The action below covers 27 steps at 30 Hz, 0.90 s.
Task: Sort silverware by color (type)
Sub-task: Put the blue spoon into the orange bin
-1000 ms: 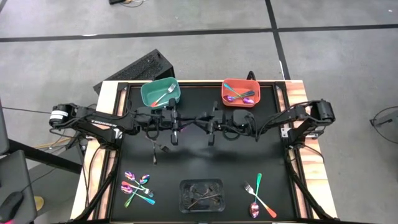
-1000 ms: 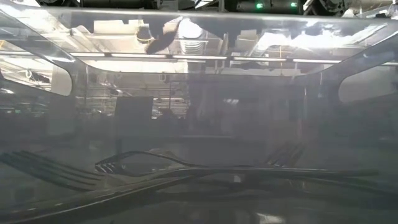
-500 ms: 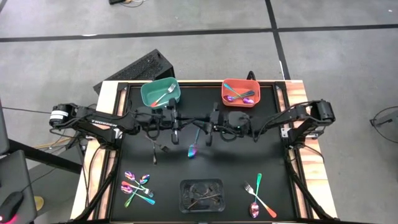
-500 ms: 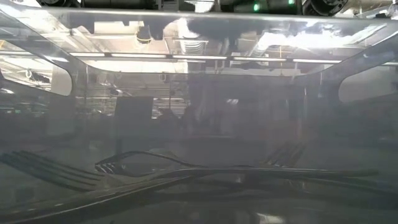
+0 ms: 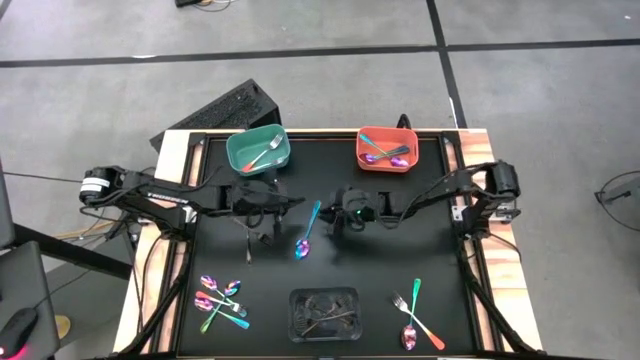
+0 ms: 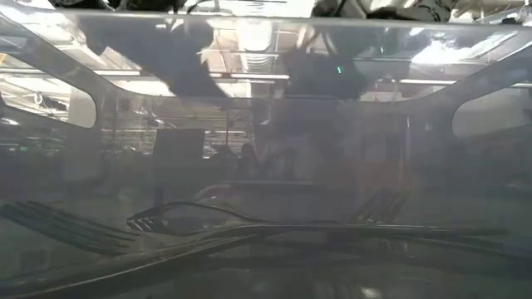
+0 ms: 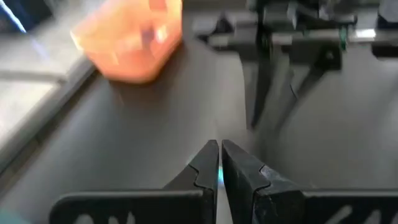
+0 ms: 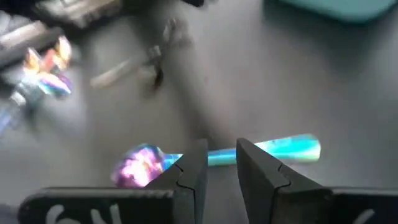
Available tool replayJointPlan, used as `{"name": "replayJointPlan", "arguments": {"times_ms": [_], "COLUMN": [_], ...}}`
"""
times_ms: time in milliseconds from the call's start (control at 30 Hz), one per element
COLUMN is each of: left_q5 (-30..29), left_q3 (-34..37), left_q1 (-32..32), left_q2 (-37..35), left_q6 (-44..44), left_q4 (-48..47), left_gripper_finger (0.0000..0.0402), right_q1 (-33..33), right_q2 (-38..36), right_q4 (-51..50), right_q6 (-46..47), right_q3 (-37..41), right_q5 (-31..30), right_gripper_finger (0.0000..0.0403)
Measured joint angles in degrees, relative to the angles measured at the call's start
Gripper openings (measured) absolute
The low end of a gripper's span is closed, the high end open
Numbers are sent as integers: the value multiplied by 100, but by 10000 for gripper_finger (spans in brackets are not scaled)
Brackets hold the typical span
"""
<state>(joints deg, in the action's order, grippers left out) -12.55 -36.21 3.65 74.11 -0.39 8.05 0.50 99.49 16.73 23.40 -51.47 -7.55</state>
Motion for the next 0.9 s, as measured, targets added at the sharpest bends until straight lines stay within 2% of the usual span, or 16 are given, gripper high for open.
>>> {"name": "replayJointPlan", "arguments": {"times_ms": [100, 200, 333, 500, 700, 900], "left_q5": [200, 501, 743, 1031, 1074, 1030], "left_q3": [10, 177, 282, 210, -57, -122], "left_q1": [-2, -60, -207, -380, -343, -231], "left_q2": [18, 109, 537, 1390, 2139, 2356], "left_q6": [-389, -740, -1057, -1240, -1587, -1972], "left_q4": [-599, -627, -313, 683, 897, 845], "left_gripper_finger": [24, 53, 105, 153, 162, 162], "right_q1": [-7, 4, 4, 2, -103, -252], "right_q2": [241, 288, 167, -359, -877, -1020], "right_q4": [-266, -492, -867, -1219, -1864, -2106], "right_q6": [17, 30, 30, 20, 15, 22], "right_q3": [-148, -304, -351, -363, -340, -358], "right_q5": [2, -10, -109, -148, -606, -984], "right_gripper_finger": [103, 103, 103, 103, 103, 103]}}
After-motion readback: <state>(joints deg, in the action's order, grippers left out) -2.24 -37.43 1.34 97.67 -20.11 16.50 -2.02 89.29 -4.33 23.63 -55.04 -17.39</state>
